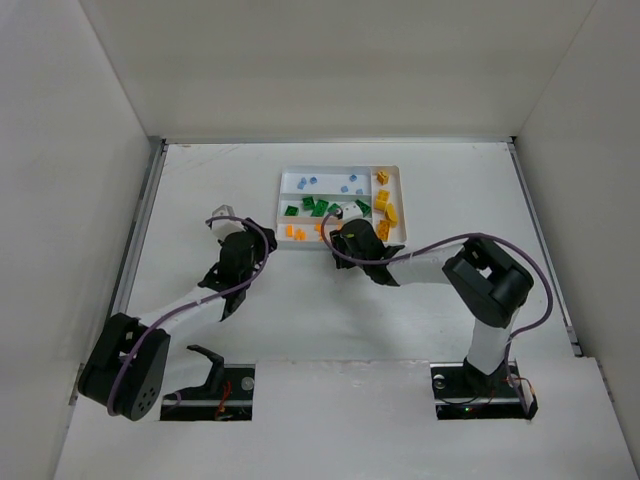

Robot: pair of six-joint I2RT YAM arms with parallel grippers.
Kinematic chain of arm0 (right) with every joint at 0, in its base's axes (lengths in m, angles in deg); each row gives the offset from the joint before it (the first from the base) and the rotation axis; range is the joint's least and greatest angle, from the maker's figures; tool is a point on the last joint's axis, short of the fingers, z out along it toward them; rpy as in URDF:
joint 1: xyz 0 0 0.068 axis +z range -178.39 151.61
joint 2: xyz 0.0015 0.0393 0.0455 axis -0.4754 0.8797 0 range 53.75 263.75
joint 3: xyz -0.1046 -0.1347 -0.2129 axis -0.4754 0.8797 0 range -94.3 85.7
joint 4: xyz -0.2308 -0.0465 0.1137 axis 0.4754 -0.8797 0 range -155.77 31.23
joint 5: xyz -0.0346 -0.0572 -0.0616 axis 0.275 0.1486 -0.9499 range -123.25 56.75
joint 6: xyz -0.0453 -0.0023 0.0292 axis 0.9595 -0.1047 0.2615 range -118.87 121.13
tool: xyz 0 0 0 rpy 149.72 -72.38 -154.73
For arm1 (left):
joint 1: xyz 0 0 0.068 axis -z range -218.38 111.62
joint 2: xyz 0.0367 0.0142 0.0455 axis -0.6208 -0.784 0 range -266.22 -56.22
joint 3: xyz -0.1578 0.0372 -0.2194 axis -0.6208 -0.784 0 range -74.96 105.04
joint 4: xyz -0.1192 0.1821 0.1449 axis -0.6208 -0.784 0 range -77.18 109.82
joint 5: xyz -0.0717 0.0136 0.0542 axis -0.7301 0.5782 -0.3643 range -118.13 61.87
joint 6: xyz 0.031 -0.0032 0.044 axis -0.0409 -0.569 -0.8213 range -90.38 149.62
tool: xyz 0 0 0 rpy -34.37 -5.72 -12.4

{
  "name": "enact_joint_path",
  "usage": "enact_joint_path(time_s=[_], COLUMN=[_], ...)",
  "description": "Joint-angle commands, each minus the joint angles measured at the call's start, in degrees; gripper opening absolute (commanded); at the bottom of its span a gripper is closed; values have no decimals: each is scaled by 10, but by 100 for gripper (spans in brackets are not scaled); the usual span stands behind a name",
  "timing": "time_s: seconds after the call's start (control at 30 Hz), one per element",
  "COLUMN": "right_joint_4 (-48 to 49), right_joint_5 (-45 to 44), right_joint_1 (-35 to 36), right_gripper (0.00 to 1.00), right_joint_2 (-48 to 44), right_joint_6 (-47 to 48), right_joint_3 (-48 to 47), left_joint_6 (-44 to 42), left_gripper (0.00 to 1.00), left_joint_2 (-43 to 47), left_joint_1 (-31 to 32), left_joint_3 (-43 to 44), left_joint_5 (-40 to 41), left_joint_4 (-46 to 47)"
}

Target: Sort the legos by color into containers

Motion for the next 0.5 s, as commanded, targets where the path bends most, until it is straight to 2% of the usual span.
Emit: enact_joint_path(time_s=[0.0, 0.2, 0.47], right_joint_4=[-13, -28, -61], right_joint_5=[3, -19, -31], right_joint_1=[0, 17, 54], right_gripper=[41, 25, 24], right_joint_2=[16, -16, -142], right_joint_6=[4, -8, -38], right_joint_3=[-12, 10, 28], left_joint_6=[6, 16, 21], left_gripper=[46, 46, 46], left_joint_2=[24, 32, 18], left_joint_1=[-12, -18, -20], left_joint_3=[-19, -26, -25], left_joint_5=[5, 2, 3], left_joint_4=[37, 38, 39])
